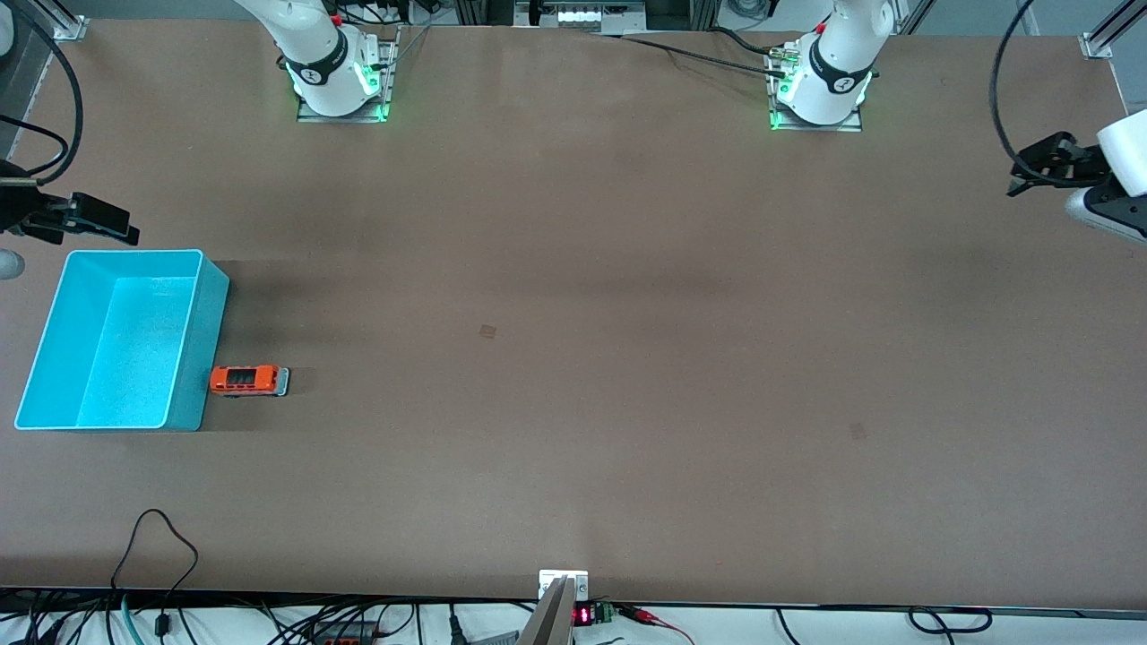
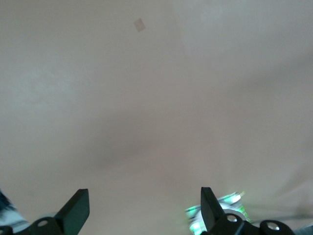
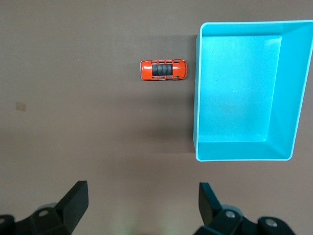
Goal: Wind up bus and store in blue box
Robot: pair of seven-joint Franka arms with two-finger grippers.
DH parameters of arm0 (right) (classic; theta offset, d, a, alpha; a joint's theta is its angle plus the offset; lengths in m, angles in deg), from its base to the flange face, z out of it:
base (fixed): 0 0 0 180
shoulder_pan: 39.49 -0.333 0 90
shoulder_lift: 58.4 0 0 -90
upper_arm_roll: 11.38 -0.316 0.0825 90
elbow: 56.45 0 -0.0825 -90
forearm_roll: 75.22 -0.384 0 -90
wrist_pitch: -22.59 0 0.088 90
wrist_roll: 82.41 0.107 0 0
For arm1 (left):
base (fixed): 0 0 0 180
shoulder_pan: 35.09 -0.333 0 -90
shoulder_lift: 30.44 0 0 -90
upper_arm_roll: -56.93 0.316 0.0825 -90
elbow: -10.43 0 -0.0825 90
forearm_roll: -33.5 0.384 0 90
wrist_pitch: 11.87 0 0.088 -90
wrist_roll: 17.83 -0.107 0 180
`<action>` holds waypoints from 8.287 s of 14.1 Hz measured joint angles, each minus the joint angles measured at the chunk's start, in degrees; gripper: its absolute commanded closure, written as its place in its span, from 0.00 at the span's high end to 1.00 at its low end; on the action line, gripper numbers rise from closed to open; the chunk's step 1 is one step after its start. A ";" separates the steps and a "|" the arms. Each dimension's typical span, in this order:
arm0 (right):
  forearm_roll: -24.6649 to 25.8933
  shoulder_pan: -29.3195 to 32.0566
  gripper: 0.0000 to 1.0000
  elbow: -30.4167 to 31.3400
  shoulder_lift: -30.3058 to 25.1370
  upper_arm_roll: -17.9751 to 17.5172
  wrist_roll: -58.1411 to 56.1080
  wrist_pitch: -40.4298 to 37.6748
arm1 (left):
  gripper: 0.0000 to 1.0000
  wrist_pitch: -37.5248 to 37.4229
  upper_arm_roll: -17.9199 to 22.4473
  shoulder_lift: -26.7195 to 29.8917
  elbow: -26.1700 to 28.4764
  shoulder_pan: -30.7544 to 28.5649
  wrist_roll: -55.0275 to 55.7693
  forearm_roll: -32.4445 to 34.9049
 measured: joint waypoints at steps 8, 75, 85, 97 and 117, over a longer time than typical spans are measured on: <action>-0.07 -0.02 1.00 4.04 8.23 -0.15 -3.04 6.71 | 1.00 11.77 11.46 2.75 8.02 13.67 14.09 -2.52; -3.39 11.48 0.00 14.30 13.28 5.99 -35.18 35.00 | 1.00 9.98 13.03 2.58 9.50 14.15 11.77 -4.22; -3.39 11.39 0.00 14.52 24.39 8.61 -20.29 39.54 | 1.00 9.96 13.00 2.67 9.46 14.40 11.77 -4.22; -3.38 11.47 1.00 14.48 27.60 9.05 -18.88 40.49 | 1.00 9.96 13.00 2.69 9.45 14.41 11.77 -4.22; 3.58 3.54 1.00 -1.81 -1.72 -3.86 -4.52 0.16 | 1.00 9.96 13.00 2.70 9.42 14.41 11.77 -4.22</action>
